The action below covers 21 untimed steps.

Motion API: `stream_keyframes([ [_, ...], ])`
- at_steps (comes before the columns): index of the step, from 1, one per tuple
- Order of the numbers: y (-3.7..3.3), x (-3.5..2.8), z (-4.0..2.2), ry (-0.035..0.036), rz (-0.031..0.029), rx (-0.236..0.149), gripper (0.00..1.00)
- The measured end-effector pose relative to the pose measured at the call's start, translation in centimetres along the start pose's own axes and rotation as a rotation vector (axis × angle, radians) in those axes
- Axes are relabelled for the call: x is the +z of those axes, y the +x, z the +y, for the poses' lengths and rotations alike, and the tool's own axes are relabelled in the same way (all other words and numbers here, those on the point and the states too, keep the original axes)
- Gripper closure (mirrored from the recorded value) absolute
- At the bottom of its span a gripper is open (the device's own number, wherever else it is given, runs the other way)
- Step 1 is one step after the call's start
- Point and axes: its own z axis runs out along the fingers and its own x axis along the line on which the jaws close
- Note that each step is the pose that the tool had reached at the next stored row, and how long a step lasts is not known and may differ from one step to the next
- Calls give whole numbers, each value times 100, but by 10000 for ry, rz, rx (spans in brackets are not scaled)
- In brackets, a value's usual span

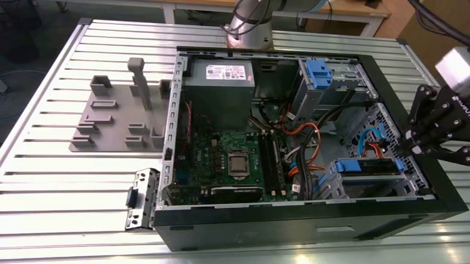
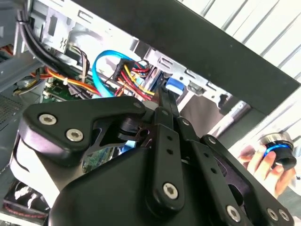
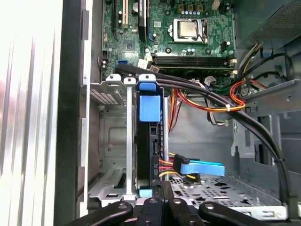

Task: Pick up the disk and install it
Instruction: 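Insert the first disk wire, then insert the second disk wire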

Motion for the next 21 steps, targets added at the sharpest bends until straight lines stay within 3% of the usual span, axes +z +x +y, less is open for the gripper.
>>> stream_keyframes([
  [3, -5, -91, 9, 0, 0, -1, 90],
  [5, -6, -117, 12, 0, 0, -1, 90],
  [21, -6, -117, 12, 0, -2, -2, 89],
])
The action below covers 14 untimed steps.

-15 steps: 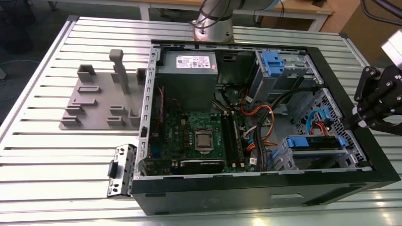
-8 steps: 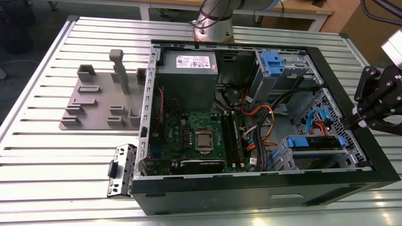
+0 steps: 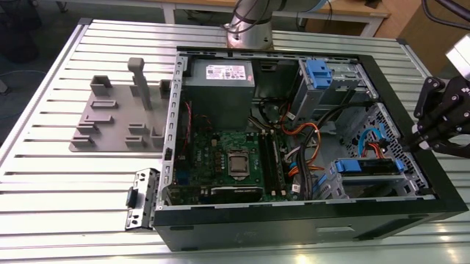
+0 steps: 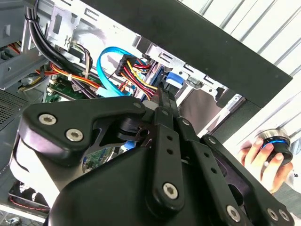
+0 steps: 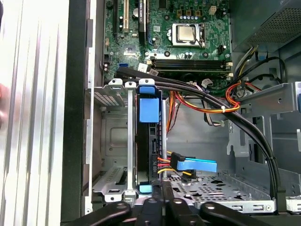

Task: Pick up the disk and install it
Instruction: 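Insert the second disk wire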

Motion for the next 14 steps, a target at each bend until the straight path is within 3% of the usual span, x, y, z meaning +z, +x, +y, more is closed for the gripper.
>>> stream_keyframes([
  [8, 0, 0, 0, 0, -1, 0, 59],
  [10, 0, 1, 19, 1, 1, 0, 59],
  [14, -7, 22, 123, 4, -3, -1, 59],
])
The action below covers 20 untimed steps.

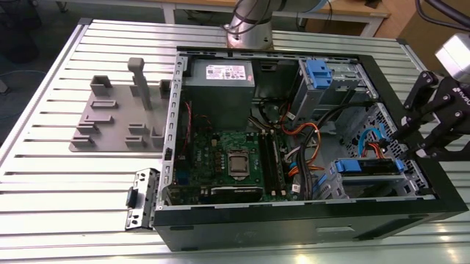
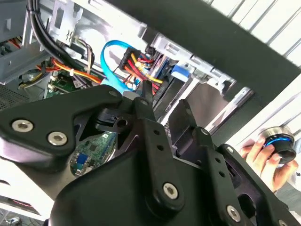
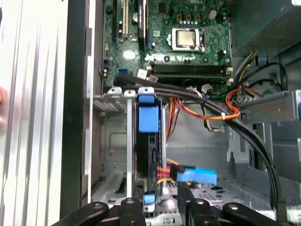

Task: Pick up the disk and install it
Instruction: 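Insert the second disk wire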

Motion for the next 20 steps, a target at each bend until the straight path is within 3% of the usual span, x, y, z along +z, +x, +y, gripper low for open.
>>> stream_keyframes([
  [3, -6, 16, 65, 2, -43, -5, 59],
  [7, -17, 53, 81, 1, -115, -13, 59],
  [16, -18, 213, 83, 1, -118, -7, 59],
  [20, -18, 214, 85, 1, -116, -8, 59],
])
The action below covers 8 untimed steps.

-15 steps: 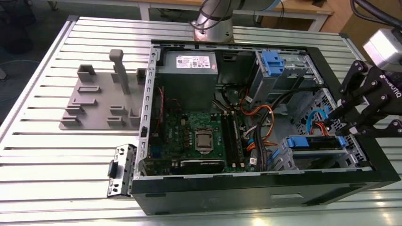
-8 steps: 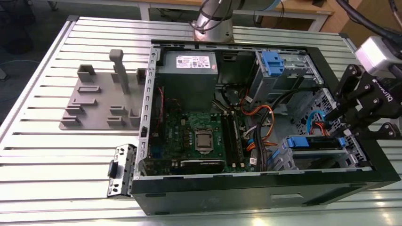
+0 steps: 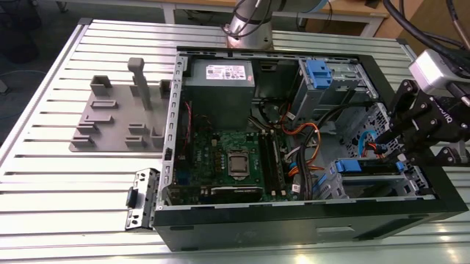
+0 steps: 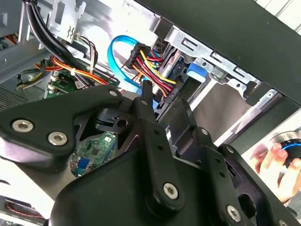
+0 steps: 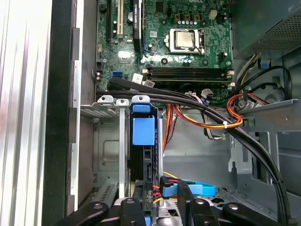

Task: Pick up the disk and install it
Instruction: 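Insert the second disk wire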

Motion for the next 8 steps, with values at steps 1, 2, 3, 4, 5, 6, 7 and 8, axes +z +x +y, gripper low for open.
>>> stream_keyframes([
  [1, 0, 1, 1, 0, -1, 0, 59],
  [2, 0, 1, 1, 0, 0, 0, 59],
  [3, 0, 2, 2, 0, -1, 0, 60],
  [4, 0, 2, 2, 0, -1, 0, 66],
  [5, 0, 3, 2, 0, -1, 0, 66],
  [6, 0, 3, 3, 0, -1, 0, 73],
  [7, 0, 4, 4, 0, -1, 0, 78],
  [8, 0, 4, 4, 0, -1, 0, 78],
])
